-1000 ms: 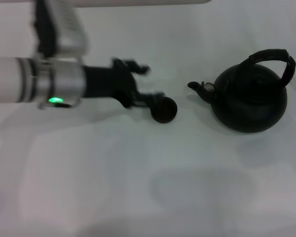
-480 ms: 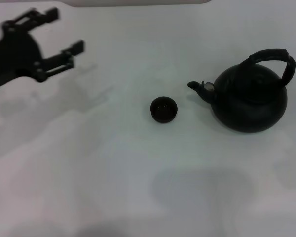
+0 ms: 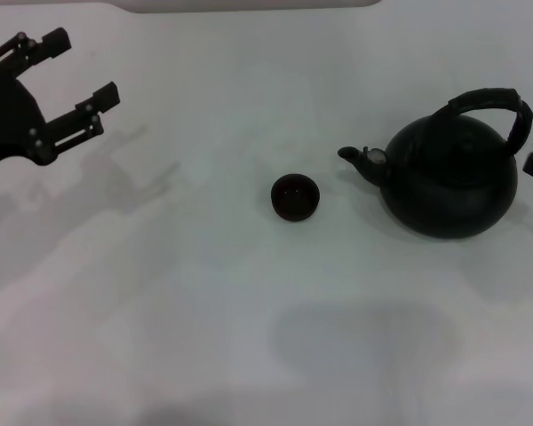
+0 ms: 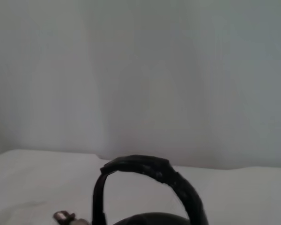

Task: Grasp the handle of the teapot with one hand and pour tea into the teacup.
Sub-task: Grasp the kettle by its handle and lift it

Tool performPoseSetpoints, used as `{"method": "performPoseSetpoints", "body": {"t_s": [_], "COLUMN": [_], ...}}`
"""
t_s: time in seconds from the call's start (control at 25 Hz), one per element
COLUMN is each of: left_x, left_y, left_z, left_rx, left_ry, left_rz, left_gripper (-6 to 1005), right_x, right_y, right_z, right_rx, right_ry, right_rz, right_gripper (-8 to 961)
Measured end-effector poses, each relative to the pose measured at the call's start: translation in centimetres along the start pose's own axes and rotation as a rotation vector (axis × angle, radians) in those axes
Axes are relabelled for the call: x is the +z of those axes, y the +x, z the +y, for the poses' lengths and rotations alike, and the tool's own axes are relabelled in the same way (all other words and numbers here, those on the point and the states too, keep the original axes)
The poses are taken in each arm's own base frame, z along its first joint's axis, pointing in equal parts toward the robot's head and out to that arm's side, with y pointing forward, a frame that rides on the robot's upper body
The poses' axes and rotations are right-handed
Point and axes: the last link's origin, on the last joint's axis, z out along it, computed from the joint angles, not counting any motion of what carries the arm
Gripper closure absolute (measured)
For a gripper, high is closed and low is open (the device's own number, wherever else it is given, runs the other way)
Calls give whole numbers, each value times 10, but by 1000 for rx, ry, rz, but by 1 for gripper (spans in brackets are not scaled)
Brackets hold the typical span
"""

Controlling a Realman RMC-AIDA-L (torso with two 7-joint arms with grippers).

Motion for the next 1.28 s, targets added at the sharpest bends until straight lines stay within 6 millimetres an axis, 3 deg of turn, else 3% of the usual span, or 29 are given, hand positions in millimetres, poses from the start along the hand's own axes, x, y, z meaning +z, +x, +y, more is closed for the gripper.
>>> {"method": "performPoseSetpoints", "body": {"t_s": [0.44,1.12,1.28], "left_x": [-1,-2,-3], "left_y": [-4,-4,-4], "left_z": [3,3,3], "left_rx": [-22,-27,-27], "left_ry": [0,2,3], "left_rz": [3,2,0], "left_gripper": [218,222,223], "right_x": [22,39,39], "right_y": [-17,-18,-19], "right_z": [-2,3,2], "right_rx": [-51,-42,-47], "right_ry": [-25,-11,-6], "right_rz": [-35,-53,-56], "right_gripper": [99,206,357]}}
